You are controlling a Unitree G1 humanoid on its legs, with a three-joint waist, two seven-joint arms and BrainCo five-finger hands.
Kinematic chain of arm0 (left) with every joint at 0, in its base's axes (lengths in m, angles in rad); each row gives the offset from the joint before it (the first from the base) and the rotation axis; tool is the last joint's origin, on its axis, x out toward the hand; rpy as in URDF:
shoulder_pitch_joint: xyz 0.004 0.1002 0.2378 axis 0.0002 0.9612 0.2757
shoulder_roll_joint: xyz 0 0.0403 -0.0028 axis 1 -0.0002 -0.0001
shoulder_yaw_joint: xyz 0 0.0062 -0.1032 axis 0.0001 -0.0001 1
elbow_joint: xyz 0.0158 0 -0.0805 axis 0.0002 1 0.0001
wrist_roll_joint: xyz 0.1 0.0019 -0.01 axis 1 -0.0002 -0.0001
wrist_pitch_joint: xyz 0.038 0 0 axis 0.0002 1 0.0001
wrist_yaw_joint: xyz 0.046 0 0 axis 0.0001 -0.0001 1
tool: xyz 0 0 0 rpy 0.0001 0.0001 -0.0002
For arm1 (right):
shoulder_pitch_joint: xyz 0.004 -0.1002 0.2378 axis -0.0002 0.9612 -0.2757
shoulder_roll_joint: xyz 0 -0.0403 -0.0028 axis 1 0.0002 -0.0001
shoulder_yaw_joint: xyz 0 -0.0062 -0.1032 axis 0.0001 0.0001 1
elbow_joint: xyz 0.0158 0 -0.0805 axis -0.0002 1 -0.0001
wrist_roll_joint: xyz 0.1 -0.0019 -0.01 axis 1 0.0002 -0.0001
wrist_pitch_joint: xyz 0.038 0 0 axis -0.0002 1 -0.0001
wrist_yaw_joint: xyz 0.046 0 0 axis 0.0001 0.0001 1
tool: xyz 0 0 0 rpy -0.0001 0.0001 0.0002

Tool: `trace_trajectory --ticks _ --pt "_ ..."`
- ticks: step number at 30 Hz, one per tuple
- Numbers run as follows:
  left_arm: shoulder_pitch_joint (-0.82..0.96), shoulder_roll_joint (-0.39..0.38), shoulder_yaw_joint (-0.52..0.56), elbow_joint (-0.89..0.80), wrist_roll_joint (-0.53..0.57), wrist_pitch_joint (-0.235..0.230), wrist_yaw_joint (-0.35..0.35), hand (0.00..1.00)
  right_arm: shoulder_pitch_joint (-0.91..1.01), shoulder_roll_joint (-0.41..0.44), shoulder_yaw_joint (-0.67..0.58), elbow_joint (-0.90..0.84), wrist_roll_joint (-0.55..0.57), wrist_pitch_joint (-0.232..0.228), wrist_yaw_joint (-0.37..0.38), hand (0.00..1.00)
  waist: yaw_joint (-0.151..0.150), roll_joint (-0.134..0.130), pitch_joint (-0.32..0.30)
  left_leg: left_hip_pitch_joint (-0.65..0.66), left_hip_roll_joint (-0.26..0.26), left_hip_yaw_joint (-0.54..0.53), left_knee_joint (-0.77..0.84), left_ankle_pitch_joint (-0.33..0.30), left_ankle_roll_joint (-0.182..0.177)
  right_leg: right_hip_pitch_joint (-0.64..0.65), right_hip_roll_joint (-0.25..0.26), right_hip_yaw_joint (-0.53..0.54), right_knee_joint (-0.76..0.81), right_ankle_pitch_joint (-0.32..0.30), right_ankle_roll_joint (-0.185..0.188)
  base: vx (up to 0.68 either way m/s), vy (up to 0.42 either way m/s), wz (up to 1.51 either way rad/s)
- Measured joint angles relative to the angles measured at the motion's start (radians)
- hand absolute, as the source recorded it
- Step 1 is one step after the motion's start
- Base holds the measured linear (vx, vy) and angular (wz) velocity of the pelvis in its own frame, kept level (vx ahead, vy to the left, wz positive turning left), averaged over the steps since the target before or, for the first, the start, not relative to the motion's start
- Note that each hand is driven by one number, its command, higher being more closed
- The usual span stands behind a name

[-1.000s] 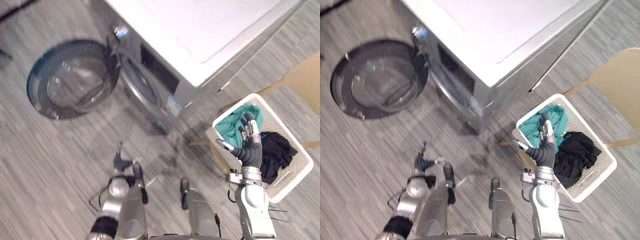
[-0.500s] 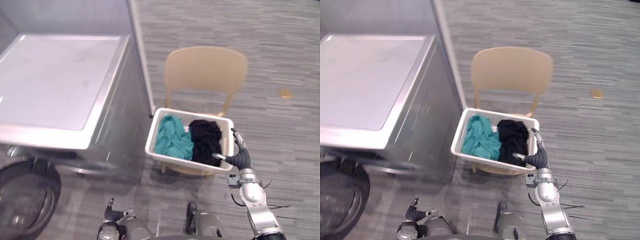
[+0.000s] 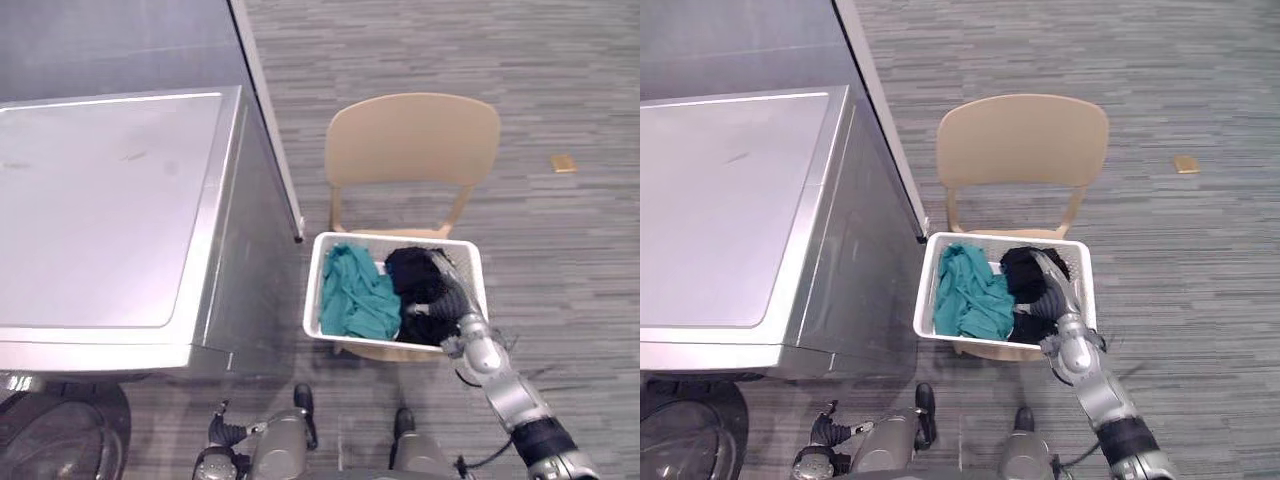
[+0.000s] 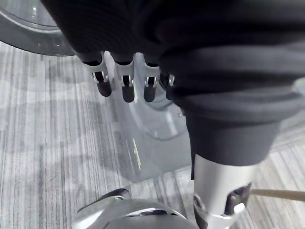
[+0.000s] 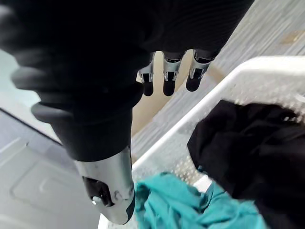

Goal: Pick up the laundry basket with both hands and put the clothes into the washing machine.

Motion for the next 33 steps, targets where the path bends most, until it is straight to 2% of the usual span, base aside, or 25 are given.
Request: trace_trajectory --ticks 3,5,7,9,13,14,17,24,28,33 --pt "-0.035 0.003 0.002 -0.008 -0.032 -0.010 0.009 0.00 -0.148 -0.009 0.016 0.137 -0.005 0.032 -0.002 0.00 0.005 0.002 0.080 -0.032 -0.013 -0.020 -0.049 0.041 0.009 -0.034 -0.004 -0.026 -0.002 0.016 -0.002 -0.09 0.010 0.27" --pt "-0.041 0.003 0.002 -0.012 -0.045 -0.013 0.016 0.00 -0.212 -0.020 0.018 0.199 -0.005 0.040 -0.009 0.00 0.022 0.008 0.106 -0.059 -0.018 -0.032 -0.064 0.061 0.014 -0.063 -0.008 -0.037 -0.001 0.021 -0.002 -0.05 0.017 0.19" --pt "-0.041 0.001 0.001 -0.011 -0.065 -0.013 0.015 0.00 -0.271 -0.028 0.018 0.274 -0.005 0.045 -0.019 0.00 0.028 0.014 0.114 -0.097 -0.021 -0.047 -0.076 0.082 0.020 -0.097 -0.009 -0.051 -0.002 0.035 -0.004 -0.01 0.012 0.19" --pt "-0.049 -0.001 -0.003 -0.010 -0.076 -0.017 0.016 0.00 -0.329 -0.050 0.017 0.360 -0.005 0.060 -0.025 0.00 0.052 0.023 0.122 -0.135 -0.035 -0.071 -0.097 0.104 0.023 -0.129 -0.015 -0.075 -0.002 0.037 -0.005 0.01 0.027 0.28" --pt "-0.066 -0.003 -0.005 -0.025 -0.114 -0.037 0.022 0.00 -0.409 -0.079 0.016 0.465 0.014 0.079 -0.056 0.00 0.078 0.037 0.135 -0.173 -0.051 -0.096 -0.140 0.138 0.026 -0.171 -0.021 -0.095 -0.004 0.039 -0.008 0.00 0.016 0.22" --pt "-0.074 -0.004 -0.006 -0.030 -0.122 -0.041 0.023 0.00 -0.426 -0.087 0.016 0.479 0.017 0.080 -0.067 1.00 0.079 0.045 0.141 -0.181 -0.054 -0.107 -0.164 0.157 0.026 -0.179 -0.023 -0.107 -0.004 0.039 -0.008 0.01 0.009 0.30" --pt "-0.097 -0.008 -0.005 -0.032 -0.141 -0.043 0.039 0.00 -0.461 -0.096 0.016 0.480 0.026 0.077 -0.108 1.00 0.083 0.048 0.146 -0.183 -0.058 -0.127 -0.223 0.188 0.022 -0.199 -0.023 -0.127 -0.003 0.038 -0.008 0.01 -0.012 0.20" --pt "-0.113 -0.034 -0.026 -0.051 -0.145 -0.052 0.040 0.00 -0.470 -0.118 0.022 0.478 0.089 0.077 -0.087 1.00 0.108 0.048 0.146 -0.155 -0.055 -0.131 -0.271 0.217 0.017 -0.201 -0.020 -0.129 0.012 0.032 -0.016 0.00 -0.003 0.01" --pt "-0.118 -0.035 -0.027 -0.057 -0.162 -0.050 0.040 0.00 -0.447 -0.119 0.008 0.414 0.137 0.079 -0.085 1.00 0.102 0.046 0.147 -0.127 -0.054 -0.127 -0.276 0.217 0.017 -0.181 -0.019 -0.128 0.016 0.031 -0.017 0.01 -0.006 -0.03" --pt "-0.119 -0.034 -0.024 -0.080 -0.163 -0.045 0.038 0.00 -0.393 -0.102 -0.121 0.216 0.215 0.075 -0.088 1.00 0.075 0.033 0.156 -0.050 -0.053 -0.121 -0.348 0.242 0.011 -0.144 -0.015 -0.124 0.011 0.027 -0.021 0.00 -0.007 -0.06"
